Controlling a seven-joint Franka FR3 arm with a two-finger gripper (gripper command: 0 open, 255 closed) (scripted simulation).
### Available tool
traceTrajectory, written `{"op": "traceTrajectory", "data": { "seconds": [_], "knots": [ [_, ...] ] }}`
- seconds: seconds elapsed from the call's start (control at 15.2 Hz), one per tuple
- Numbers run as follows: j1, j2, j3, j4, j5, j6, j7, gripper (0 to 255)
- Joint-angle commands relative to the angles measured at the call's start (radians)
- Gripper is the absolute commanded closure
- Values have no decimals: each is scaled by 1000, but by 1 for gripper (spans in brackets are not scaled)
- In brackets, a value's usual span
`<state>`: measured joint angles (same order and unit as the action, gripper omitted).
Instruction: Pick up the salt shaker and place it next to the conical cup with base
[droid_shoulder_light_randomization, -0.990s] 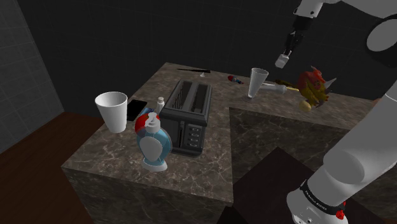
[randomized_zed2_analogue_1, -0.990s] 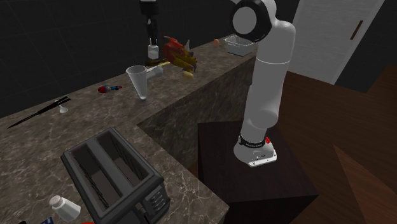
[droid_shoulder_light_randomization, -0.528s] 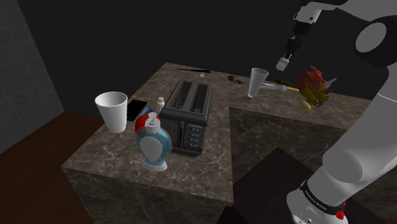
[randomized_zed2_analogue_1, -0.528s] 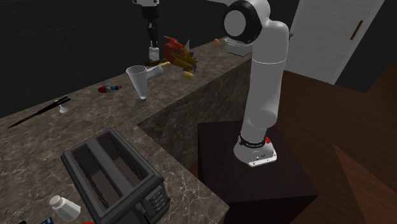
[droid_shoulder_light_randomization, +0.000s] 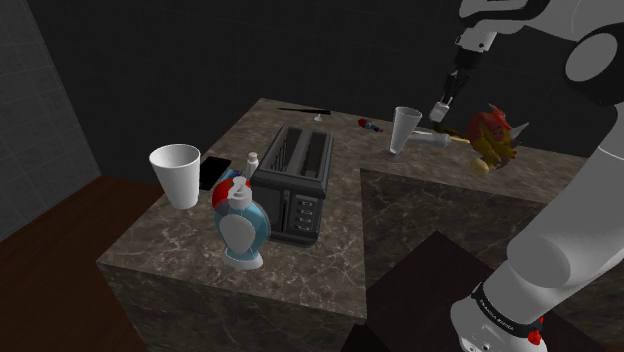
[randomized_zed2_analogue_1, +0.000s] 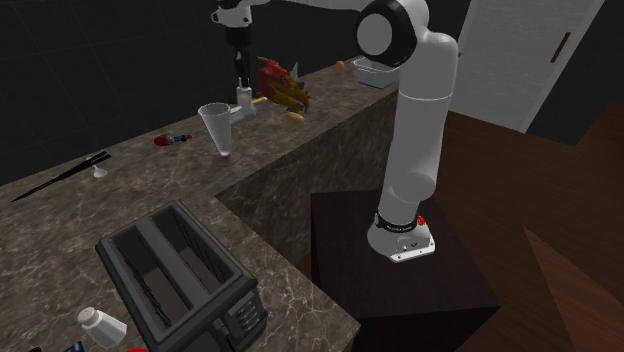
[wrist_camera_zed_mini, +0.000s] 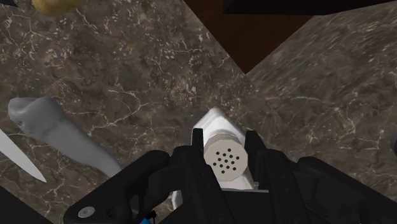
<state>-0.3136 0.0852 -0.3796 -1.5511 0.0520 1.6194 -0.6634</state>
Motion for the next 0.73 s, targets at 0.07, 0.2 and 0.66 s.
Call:
{"op": "traceTrajectory", "data": {
  "seconds": [0.07, 0.2, 0.66],
  "knots": [
    [3, -13, 2, -58, -5, 47, 2, 255],
    [4, -16, 2, -89, -6, 75, 2, 255],
    [6, -20, 3, -188, -6, 170, 1, 255]
  ]
}}
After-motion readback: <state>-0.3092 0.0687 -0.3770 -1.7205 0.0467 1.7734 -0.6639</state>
